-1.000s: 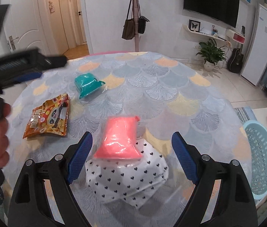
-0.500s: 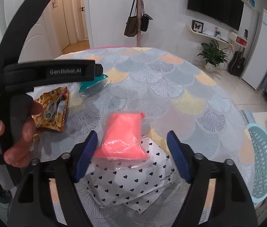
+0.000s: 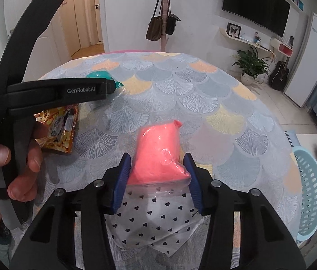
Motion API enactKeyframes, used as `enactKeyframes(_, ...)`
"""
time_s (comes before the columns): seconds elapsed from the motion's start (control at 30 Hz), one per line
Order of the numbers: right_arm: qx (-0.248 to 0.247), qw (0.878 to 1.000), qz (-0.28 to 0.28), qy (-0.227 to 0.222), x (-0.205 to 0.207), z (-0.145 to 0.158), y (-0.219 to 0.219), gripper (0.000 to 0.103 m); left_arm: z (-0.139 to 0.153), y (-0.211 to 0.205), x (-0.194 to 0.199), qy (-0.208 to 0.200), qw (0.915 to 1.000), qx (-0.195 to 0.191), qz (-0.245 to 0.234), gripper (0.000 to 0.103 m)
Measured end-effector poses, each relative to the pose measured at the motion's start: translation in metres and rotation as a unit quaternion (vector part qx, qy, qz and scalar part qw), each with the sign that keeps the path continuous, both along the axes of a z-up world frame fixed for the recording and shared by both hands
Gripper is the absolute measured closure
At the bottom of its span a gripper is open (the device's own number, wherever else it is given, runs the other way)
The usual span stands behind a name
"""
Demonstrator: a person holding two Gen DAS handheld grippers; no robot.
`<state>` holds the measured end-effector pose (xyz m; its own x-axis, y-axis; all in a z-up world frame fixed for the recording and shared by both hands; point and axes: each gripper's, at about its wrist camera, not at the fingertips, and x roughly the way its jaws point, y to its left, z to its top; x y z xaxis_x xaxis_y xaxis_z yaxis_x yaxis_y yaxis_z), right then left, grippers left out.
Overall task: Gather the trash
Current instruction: 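Grasp the teal bag with the left gripper while the right grasps the pink bag, then carry the teal and pink bags over the basket and open both grippers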
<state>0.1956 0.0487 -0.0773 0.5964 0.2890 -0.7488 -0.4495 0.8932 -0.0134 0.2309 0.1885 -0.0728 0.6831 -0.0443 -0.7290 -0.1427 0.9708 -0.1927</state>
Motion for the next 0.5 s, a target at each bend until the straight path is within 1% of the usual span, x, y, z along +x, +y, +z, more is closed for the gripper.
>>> enactKeyframes(0.1,0.013,1.000,0.016,-0.008,-0.006,0.004,-0.001,0.060,0.001,0.002,-0.002,-0.007,0.9999,-0.007,0.001,0.056)
enactKeyframes(0.2,0.035,0.999,0.028,-0.028,-0.014,0.012,-0.006,0.064,0.008,-0.002,-0.006,-0.021,0.9998,0.006,0.001,0.057)
enactKeyframes(0.27,0.063,0.997,0.031,-0.043,-0.019,0.018,-0.015,0.064,0.018,-0.007,-0.011,-0.035,0.9993,0.006,-0.007,0.057)
enactKeyframes(0.4,0.103,0.993,0.013,-0.055,-0.020,0.026,-0.036,0.064,0.037,-0.018,-0.018,-0.058,0.9982,0.005,-0.018,0.057)
enactKeyframes(0.5,0.121,0.991,-0.008,-0.058,-0.020,0.032,-0.047,0.064,0.048,-0.028,-0.025,-0.070,0.9970,0.005,-0.032,0.057)
